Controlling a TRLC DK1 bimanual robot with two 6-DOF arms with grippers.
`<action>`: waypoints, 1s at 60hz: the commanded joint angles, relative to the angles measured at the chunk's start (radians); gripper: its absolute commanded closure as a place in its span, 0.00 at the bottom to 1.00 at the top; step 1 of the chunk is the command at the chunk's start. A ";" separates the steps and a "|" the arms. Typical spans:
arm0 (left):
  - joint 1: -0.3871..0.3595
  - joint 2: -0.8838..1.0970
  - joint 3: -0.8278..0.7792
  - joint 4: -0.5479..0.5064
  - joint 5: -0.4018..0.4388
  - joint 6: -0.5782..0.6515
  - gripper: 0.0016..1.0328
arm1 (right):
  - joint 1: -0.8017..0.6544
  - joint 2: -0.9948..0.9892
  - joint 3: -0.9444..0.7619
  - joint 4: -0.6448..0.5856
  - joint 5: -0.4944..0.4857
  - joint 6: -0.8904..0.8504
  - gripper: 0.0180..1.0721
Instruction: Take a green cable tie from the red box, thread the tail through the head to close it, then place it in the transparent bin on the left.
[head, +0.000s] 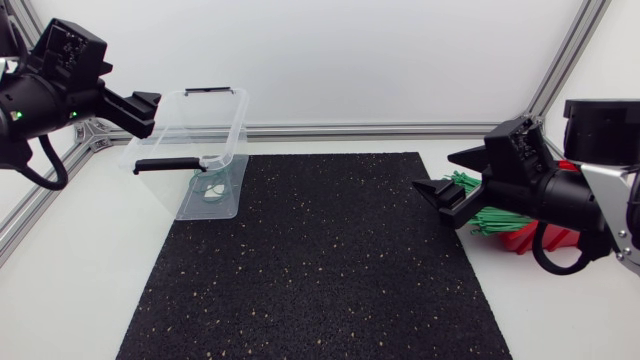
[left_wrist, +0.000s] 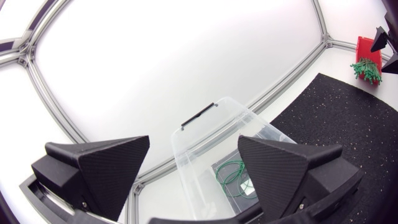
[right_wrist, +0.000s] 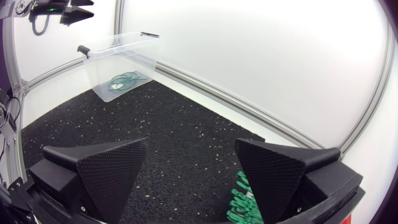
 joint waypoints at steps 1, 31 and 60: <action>-0.008 -0.076 -0.084 0.039 -0.004 -0.048 0.04 | -0.042 -0.059 -0.058 0.032 0.000 -0.033 0.04; -0.006 -0.506 -0.513 0.245 -0.003 -0.266 0.04 | -0.157 -0.395 -0.251 0.037 0.001 -0.037 0.04; 0.022 -0.827 -0.737 0.167 -0.006 -0.371 0.05 | -0.172 -0.683 -0.408 0.014 0.109 0.094 0.04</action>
